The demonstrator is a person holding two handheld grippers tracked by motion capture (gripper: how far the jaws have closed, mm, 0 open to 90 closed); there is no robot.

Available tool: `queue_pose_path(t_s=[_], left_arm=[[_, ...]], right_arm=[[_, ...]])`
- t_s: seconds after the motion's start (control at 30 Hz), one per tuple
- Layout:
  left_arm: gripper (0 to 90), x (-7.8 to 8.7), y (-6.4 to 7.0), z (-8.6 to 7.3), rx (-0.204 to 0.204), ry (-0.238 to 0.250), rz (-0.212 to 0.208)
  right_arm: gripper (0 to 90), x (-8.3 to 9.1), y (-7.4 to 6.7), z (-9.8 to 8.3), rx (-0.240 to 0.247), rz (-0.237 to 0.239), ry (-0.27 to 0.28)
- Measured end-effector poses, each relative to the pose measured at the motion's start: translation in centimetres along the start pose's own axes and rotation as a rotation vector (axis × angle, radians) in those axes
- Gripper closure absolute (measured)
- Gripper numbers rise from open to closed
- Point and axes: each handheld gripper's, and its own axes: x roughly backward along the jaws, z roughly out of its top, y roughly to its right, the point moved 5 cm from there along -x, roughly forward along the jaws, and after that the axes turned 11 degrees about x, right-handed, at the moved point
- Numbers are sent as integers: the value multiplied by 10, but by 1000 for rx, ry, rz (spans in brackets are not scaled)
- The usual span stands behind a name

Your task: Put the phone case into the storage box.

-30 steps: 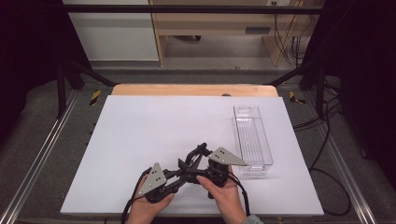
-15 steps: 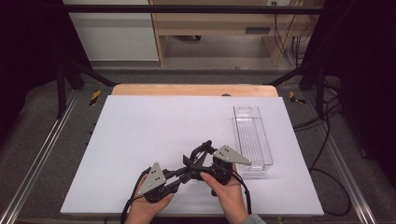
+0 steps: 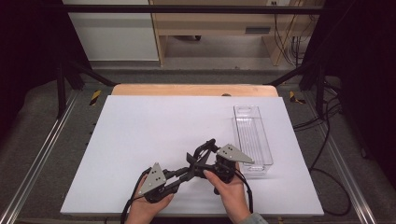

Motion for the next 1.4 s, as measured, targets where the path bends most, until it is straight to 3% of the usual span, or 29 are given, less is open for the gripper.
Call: queue_pose_path(t_s=[1.03,1.2,1.4], left_arm=[[739,-1,-2,-2,8,-13,11],[670,2,-6,-2,3,-9,35],[507,9,-19,1,11,7,96]], right_arm=[[137,3,1,4,5,-4,9],[137,5,5,7,13,-22,18],[137,8,10,10,14,-45,20]])
